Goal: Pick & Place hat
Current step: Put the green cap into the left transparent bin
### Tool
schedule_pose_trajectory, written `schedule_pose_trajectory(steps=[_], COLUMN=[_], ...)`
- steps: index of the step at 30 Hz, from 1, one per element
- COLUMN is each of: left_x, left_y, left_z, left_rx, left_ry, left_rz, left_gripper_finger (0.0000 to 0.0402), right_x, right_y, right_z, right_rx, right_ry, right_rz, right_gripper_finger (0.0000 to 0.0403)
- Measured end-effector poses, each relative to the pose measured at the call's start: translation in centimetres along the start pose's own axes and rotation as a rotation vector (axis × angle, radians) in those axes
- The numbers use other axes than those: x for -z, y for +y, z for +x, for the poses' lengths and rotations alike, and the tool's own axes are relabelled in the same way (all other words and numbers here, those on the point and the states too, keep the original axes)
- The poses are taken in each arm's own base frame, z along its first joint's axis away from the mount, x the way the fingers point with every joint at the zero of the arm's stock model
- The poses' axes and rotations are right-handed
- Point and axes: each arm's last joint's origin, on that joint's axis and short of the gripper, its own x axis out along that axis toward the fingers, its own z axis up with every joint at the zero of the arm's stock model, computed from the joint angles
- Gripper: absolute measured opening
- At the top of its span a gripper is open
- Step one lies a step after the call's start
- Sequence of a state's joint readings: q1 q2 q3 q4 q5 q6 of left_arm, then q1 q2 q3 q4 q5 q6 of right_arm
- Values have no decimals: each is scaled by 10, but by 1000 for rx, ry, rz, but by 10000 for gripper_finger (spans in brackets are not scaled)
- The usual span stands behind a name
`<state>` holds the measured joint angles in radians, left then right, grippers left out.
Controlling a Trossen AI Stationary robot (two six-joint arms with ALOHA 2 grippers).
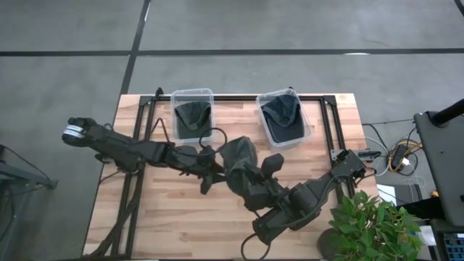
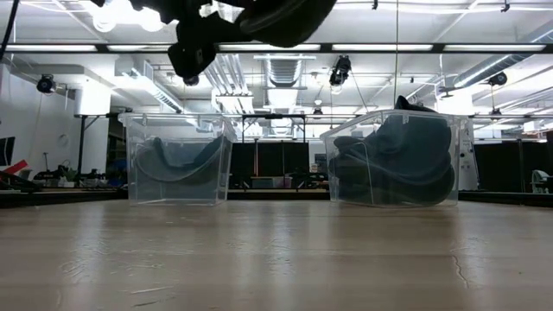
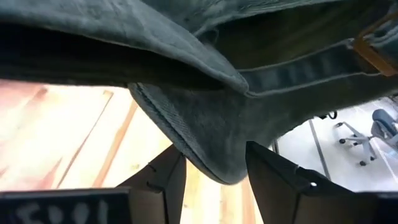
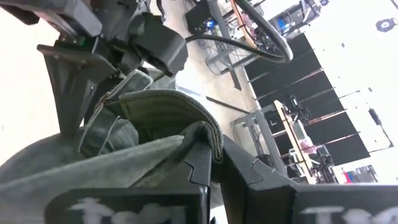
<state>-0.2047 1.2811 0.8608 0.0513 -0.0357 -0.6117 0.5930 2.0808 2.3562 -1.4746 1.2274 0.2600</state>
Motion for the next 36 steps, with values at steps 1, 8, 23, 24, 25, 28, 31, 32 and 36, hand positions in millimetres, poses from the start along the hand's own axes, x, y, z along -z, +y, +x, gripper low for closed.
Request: schedule_pose_trajectory(steps=[1, 8, 23, 24, 25, 28, 31, 32, 36], left_x=[0, -7, -8, -8, -9, -12, -14, -15, -19], left_y=[0, -4, -6, -6, -6, -5, -5, -5, -5], left_z=[1, 1, -1, -2, -5, -14, -27, -31, -55], left_rx=[4, 48, 82, 79, 78, 61, 34, 26, -14], left_ry=[-7, -68, -64, -59, -59, -53, -53, -60, -91], left_rz=[14, 28, 44, 43, 39, 33, 27, 21, 2], left_gripper_finger=[157, 149, 7, 6, 5, 4, 4, 3, 3], right_x=[0, 0, 0, 0, 0, 1, 1, 1, 1], right_y=[0, 0, 0, 0, 0, 0, -1, -1, -2], right_z=[0, 0, 0, 0, 0, 0, 1, 1, 0], right_rx=[0, 3, 3, 2, 3, 4, 5, 5, 12], right_ry=[0, -1, 1, 2, 2, 4, 6, 6, 3], right_rz=[1, 22, 63, 63, 70, 68, 67, 67, 76], right_gripper_finger=[9, 10, 13, 15, 18, 37, 71, 85, 149])
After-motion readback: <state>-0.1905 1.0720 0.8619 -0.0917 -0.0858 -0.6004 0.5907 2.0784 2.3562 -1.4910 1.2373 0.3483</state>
